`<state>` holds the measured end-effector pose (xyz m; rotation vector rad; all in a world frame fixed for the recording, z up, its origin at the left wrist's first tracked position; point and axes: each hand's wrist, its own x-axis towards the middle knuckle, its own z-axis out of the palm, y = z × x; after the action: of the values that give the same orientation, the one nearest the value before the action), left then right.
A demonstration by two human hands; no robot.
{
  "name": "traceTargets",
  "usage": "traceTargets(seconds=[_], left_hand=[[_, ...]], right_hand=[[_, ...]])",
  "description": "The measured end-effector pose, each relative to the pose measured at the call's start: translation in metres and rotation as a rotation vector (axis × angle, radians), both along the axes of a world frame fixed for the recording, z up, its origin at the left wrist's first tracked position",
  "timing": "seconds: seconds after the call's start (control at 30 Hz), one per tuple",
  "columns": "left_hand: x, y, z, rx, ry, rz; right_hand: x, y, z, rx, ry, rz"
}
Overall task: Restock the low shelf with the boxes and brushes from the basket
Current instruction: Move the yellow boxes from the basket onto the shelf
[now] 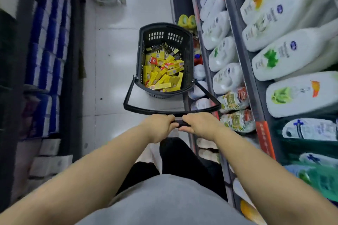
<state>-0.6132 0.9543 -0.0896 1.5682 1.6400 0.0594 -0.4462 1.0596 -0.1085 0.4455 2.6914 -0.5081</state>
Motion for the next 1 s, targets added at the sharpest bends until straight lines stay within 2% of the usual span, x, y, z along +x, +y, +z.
traceTargets(seconds=[0.2,0.4,0.7,0.83,1.0], left_hand=[[-0.055,0.096,-0.011,0.040,0.035,0.040],[-0.111,0.217,-0.008,-0.017,0.016,0.082],[-0.216,0.369,-0.013,-0.022,-0.006,0.107],[-0.268,0.433,-0.024,0.012,-0.010,0.077],[-0.358,0.529,-0.016,-0.064,-0.084,0.006]], right_hand=[[-0.061,0.106,-0.002,0.085,-0.041,0.075],[-0.120,0.230,-0.005,0.097,-0.027,0.114],[-0.223,0.386,-0.014,0.045,0.019,0.099],[-0.274,0.447,-0.018,0.054,-0.025,0.048],[-0.355,0.527,-0.003,0.008,-0.037,-0.044]])
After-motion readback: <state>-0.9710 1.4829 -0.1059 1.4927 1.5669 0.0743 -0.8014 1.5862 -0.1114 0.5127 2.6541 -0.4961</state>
